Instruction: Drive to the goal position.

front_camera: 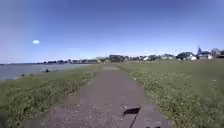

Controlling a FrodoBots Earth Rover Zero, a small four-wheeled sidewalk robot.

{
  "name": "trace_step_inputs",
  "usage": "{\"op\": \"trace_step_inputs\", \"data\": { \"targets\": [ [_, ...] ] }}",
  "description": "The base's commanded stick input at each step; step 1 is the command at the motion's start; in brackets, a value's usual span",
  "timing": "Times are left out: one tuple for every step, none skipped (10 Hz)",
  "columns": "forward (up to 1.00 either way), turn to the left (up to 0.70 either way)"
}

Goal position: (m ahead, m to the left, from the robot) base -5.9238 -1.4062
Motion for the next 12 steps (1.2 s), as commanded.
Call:
{"op": "trace_step_inputs", "data": {
  "targets": [
    [0.70, 0.04],
    [0.70, 0.04],
    [0.70, 0.04],
    [0.70, 0.04],
    [0.70, 0.04],
    [0.70, 0.04],
    [0.70, 0.04],
    [0.70, 0.04],
    [0.70, -0.17],
    [0.70, 0.04],
    [0.70, 0.04],
    [0.70, 0.04]
  ]
}}
